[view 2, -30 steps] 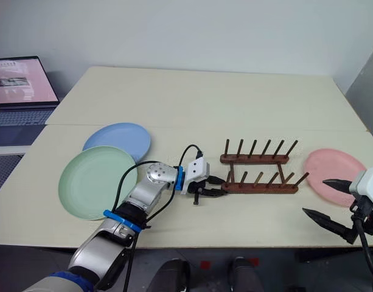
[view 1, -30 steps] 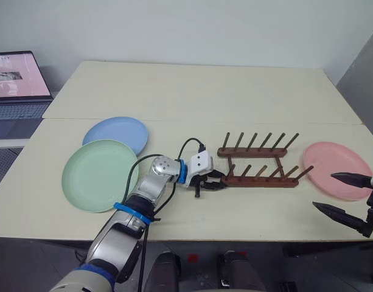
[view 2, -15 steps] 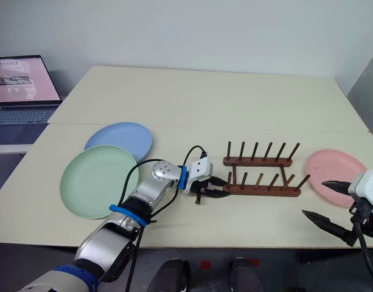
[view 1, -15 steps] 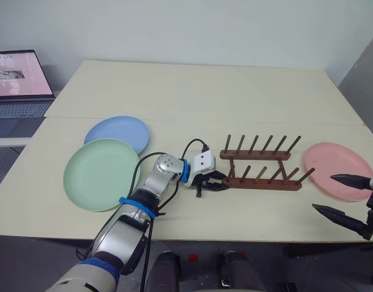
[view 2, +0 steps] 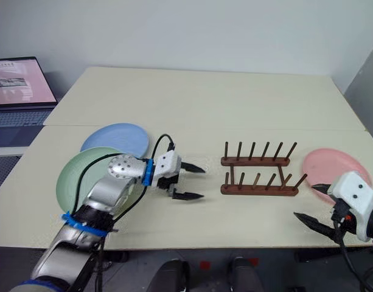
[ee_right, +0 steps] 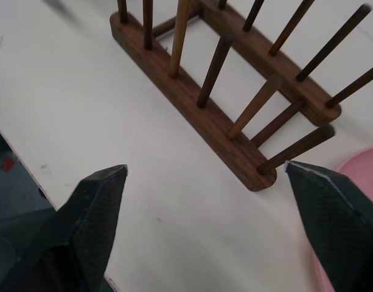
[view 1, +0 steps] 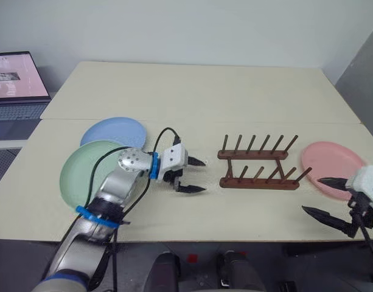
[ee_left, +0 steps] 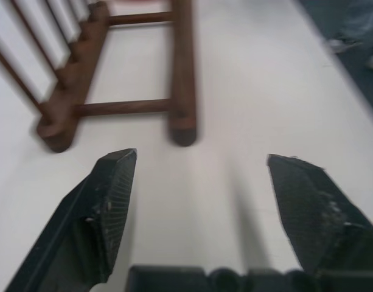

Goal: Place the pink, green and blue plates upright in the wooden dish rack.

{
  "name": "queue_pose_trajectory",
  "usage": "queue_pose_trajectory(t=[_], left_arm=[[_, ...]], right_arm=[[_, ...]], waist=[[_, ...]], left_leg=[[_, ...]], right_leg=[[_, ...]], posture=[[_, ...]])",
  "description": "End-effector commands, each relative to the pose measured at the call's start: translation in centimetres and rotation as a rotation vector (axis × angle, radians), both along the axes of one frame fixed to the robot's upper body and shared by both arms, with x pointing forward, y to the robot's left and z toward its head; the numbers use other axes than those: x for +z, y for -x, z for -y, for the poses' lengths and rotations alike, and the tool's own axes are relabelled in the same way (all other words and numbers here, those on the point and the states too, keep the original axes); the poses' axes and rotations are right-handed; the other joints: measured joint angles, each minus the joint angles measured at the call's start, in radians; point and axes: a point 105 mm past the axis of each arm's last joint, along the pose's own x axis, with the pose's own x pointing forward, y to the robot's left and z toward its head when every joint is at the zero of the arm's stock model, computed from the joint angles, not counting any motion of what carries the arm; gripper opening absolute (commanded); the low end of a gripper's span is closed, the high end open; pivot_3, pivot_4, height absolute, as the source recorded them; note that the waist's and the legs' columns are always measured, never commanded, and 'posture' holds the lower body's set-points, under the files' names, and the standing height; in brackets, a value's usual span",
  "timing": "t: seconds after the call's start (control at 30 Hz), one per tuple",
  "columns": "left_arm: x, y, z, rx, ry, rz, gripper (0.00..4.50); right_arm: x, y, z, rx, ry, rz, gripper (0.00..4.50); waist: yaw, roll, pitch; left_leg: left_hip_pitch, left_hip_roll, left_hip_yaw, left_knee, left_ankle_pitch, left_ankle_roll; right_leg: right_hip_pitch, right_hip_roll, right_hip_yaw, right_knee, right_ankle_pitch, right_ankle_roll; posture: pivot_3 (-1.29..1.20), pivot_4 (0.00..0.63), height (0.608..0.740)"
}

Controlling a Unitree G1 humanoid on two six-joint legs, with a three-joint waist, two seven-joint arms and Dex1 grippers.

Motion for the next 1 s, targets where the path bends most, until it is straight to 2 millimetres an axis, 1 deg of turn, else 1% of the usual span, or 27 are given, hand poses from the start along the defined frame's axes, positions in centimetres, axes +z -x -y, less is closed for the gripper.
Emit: queue_pose_trajectory(t=[0.03, 0.07, 0.1, 0.17, 0.23, 0.27, 0.3, 0.37, 0.5, 0.63, 0.77, 1.0], left_arm=[[0.5, 2.2, 1.7, -0.077, 0.018, -0.024, 2.76], [0.1, 2.3, 2.1, -0.071, 0.017, -0.028, 2.45], [-0.4, 2.3, 2.6, -0.062, 0.013, -0.023, 2.30], [-1.3, 1.9, 3.6, -0.030, 0.012, -0.023, 1.76], [-2.1, 1.2, 4.6, 0.004, -0.002, 0.005, 1.17], [-2.4, 1.0, 4.9, 0.011, -0.007, 0.015, 0.95], [-2.7, 0.6, 5.4, 0.032, -0.009, 0.020, 0.61], [-3.3, 0.2, 6.3, 0.057, -0.013, 0.018, 0.04], [-3.9, -1.4, 7.8, 0.141, 0.012, 0.033, 0.01], [-3.9, -2.2, 8.8, 0.172, 0.027, 0.060, 0.01], [-3.6, -3.5, 9.2, 0.217, 0.031, 0.089, 0.01], [-3.4, -5.6, 9.4, 0.279, 0.020, 0.141, 0.01]], right_arm=[[-0.3, -1.0, -0.5, 0.065, 0.062, 0.007, 3.25], [-0.6, -1.3, -0.7, 0.083, 0.076, 0.002, 2.89], [-1.0, -1.7, -0.7, 0.097, 0.094, -0.006, 2.68], [-1.9, -2.3, -0.8, 0.112, 0.122, -0.021, 2.04], [-2.8, -3.0, -0.8, 0.111, 0.135, -0.028, 1.30], [-3.1, -3.2, -0.8, 0.109, 0.138, -0.030, 1.02], [-3.6, -3.5, -0.8, 0.106, 0.141, -0.035, 0.58], [-4.4, -4.2, -0.7, 0.094, 0.150, -0.045, 0.00], [-6.0, -5.7, -0.8, 0.066, 0.170, -0.037, 0.00], [-6.7, -7.0, -0.9, 0.043, 0.178, -0.020, 0.00], [-6.9, -8.3, -0.6, 0.012, 0.188, 0.010, 0.00], [-6.3, -10.5, 0.0, -0.044, 0.176, 0.075, 0.00]], waist=[[0.003, 0.000, 0.000], [0.004, 0.000, 0.000], [0.006, 0.000, 0.000], [0.006, 0.000, 0.000], [0.007, 0.000, 0.000], [0.007, 0.000, 0.000], [0.007, 0.000, 0.000], [0.007, 0.000, 0.000], [0.007, 0.000, 0.000], [0.006, 0.000, 0.000], [0.004, 0.000, 0.000], [0.001, 0.000, 0.000]], left_leg=[[0.000, 0.000, 0.000, 0.000, 0.000, 0.000], [0.000, -0.001, 0.000, 0.001, 0.000, 0.000], [0.000, -0.001, 0.000, 0.001, 0.000, 0.000], [0.000, -0.002, -0.001, 0.004, 0.000, 0.000], [-0.001, -0.002, -0.002, 0.007, 0.000, 0.000], [-0.001, -0.002, -0.002, 0.007, 0.000, 0.000], [-0.001, -0.002, -0.002, 0.007, 0.000, 0.000], [-0.001, -0.002, -0.002, 0.008, 0.000, 0.000], [-0.002, -0.002, -0.002, 0.008, 0.000, 0.000], [-0.002, -0.002, -0.002, 0.008, 0.000, 0.000], [-0.002, -0.001, -0.002, 0.011, 0.000, 0.000], [-0.002, -0.001, -0.001, 0.014, 0.000, 0.000]], right_leg=[[0.000, -0.002, 0.000, 0.000, 0.000, 0.000], [0.000, -0.002, 0.000, 0.000, 0.000, 0.000], [0.001, -0.002, -0.001, 0.000, 0.000, 0.000], [0.002, -0.002, -0.001, 0.001, 0.000, 0.000], [0.003, -0.002, -0.002, 0.001, 0.000, 0.001], [0.003, -0.001, -0.002, 0.001, 0.000, 0.001], [0.003, -0.001, -0.001, 0.001, 0.000, 0.001], [0.003, -0.001, -0.001, 0.001, 0.000, 0.001], [0.002, 0.000, -0.001, 0.001, 0.001, 0.001], [0.002, 0.000, -0.001, 0.002, 0.001, 0.001], [0.002, 0.001, -0.001, 0.003, 0.002, 0.002], [0.003, 0.001, 0.001, 0.002, 0.005, 0.004]], posture=[[0.00, 0.150, 0.740], [0.00, 0.150, 0.740], [0.00, 0.150, 0.740], [0.00, 0.150, 0.740], [0.00, 0.150, 0.740], [0.00, 0.150, 0.740], [0.00, 0.150, 0.740], [0.00, 0.150, 0.740], [0.00, 0.150, 0.740], [0.00, 0.150, 0.740], [0.00, 0.150, 0.740], [0.00, 0.150, 0.740]])
